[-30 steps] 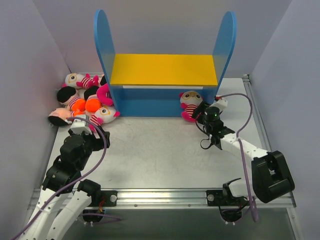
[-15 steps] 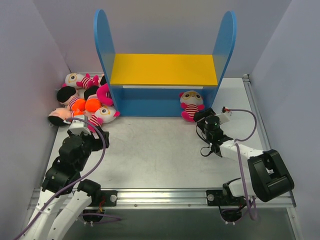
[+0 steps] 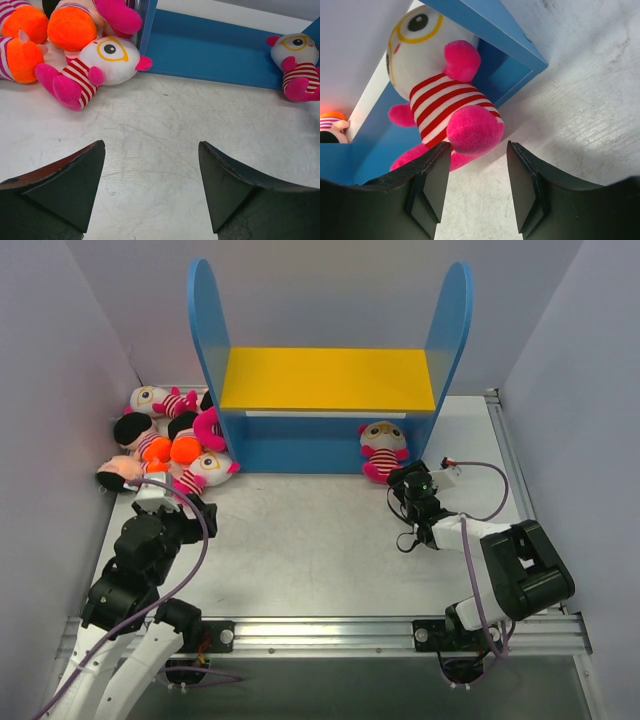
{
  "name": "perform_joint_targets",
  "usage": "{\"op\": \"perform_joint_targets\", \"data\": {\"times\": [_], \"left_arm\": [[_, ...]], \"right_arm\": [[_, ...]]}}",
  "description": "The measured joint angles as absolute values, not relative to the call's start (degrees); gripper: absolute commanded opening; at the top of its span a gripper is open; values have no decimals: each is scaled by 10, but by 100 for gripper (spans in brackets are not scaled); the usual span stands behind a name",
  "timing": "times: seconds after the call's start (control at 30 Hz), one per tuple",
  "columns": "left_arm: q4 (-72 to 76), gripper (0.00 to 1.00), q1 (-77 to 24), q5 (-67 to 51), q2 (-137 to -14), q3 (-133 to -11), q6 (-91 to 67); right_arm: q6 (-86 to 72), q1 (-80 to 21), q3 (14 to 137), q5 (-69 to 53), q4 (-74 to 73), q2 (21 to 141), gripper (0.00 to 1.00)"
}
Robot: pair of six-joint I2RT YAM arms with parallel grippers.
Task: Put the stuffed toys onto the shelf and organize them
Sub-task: Place the stuffed toy onto shelf, then adjust the position of the stuffed toy
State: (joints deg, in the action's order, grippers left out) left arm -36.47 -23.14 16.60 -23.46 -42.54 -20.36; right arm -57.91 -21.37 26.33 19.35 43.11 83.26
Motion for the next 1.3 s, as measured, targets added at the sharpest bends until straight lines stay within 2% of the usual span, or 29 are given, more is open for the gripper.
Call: {"op": "perform_joint_targets", "data": {"times": [0.23,0.33,0.43,0.47,0.57,0.97,1.3], "left_arm": [[-365,84,-232,164,-225,-425,-204],[-366,84,-232,164,-223,-425,-204],[-366,84,-233,164,-222,-425,-204],[-366,84,-233,164,-221,-425,-204],[-367,84,-234,164,-220,-425,-204],[-367,84,-237,164,-219,-425,-204],[-367,84,-239,164,-219,-425,-204]], "right_arm": [[-580,-210,268,202,444,861,42],[-578,-206,272,204,462,876,33],[-572,-206,273,205,482,890,18],[-571,-206,273,206,488,893,9],[-564,-206,273,206,503,900,0],[-523,-207,268,249,604,901,0],[-462,-238,282,309,641,952,0]]}}
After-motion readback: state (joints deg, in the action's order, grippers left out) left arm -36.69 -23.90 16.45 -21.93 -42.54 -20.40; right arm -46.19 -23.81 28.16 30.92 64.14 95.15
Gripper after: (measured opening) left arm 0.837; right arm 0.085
